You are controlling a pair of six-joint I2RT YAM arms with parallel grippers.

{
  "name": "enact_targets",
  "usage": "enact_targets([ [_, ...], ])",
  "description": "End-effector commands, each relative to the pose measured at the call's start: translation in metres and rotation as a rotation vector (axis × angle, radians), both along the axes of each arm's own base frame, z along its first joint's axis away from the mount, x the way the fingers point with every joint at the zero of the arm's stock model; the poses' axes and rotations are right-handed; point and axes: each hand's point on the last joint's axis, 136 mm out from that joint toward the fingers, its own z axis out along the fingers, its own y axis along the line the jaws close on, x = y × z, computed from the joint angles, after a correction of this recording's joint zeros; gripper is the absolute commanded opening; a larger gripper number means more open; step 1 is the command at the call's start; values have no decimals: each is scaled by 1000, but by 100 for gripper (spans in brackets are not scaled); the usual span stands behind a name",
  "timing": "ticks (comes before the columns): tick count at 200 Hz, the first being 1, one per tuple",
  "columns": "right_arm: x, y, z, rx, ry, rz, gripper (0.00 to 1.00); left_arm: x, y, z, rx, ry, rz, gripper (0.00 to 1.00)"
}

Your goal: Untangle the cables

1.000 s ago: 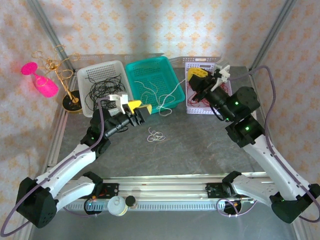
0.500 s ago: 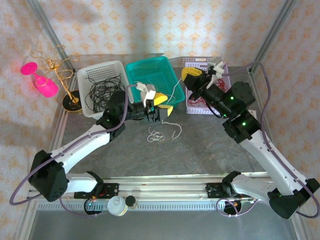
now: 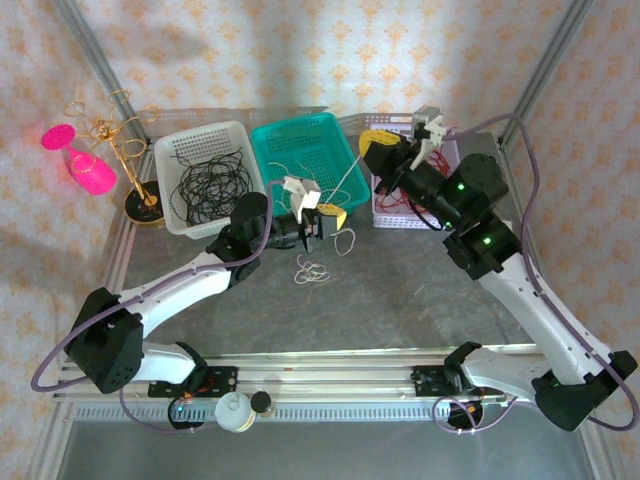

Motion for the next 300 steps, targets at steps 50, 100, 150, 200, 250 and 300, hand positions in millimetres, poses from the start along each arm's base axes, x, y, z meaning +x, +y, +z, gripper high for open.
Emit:
enact_targets([
  [50, 28, -27, 59, 263, 6, -167, 18, 25, 18, 8, -4, 52, 188, 0],
  [100, 55, -43, 48, 116, 21, -283, 72, 65, 58, 51, 40, 53, 467, 0],
  [150, 51, -110, 26, 125, 55, -462, 76, 115, 85, 111, -28, 15, 583, 0],
  [200, 51, -101, -92, 12, 302, -420, 67, 201, 106, 113, -108, 46, 727, 0],
  [250, 29, -89, -200, -122, 499, -321, 59, 267, 100, -3, 5, 220, 786, 0],
  [300, 19, -65, -266, -161, 620, -216, 51, 266, 107, -115, 66, 397, 827, 31],
])
